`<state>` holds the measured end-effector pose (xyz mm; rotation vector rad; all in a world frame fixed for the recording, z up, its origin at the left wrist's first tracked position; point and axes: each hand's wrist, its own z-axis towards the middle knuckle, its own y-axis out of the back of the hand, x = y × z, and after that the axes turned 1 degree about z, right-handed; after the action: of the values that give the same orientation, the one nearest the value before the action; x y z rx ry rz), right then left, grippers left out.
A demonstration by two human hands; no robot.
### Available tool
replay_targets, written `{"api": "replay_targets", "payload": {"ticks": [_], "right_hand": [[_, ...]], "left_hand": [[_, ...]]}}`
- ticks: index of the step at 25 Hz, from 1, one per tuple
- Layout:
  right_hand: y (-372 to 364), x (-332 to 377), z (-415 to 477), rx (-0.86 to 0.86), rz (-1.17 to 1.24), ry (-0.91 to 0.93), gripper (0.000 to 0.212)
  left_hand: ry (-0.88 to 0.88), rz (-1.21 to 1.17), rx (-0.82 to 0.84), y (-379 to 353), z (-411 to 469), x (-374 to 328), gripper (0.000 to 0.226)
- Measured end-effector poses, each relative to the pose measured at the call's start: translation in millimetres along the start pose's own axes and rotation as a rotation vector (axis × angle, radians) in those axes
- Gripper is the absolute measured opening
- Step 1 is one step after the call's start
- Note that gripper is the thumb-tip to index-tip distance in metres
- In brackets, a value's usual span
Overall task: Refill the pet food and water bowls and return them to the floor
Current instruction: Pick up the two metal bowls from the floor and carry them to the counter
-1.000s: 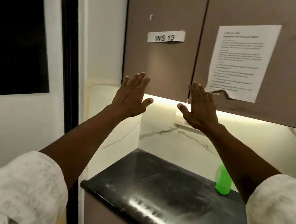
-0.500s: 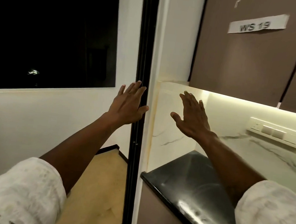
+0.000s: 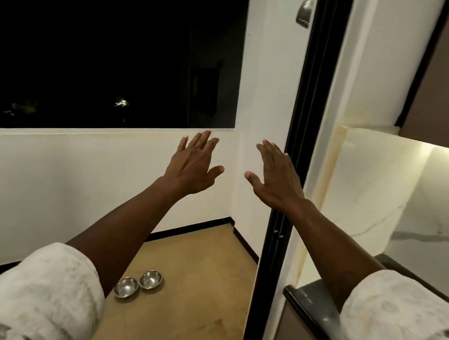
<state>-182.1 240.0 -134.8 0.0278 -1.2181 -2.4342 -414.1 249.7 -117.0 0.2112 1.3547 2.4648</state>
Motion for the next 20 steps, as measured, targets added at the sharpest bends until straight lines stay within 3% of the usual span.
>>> {"api": "replay_targets", "payload": {"ticks": [10,20], "right_hand": [[-167,-2,127,0.156,0.184,0.210,0.073],[-348,39,195,0.384,0.299,0.315,0.073]], "left_hand": [[0.305,0.089,0.101,-79,28,131,0.075],[0.562,0.094,0.253,-178,18,270,0.075]]}}
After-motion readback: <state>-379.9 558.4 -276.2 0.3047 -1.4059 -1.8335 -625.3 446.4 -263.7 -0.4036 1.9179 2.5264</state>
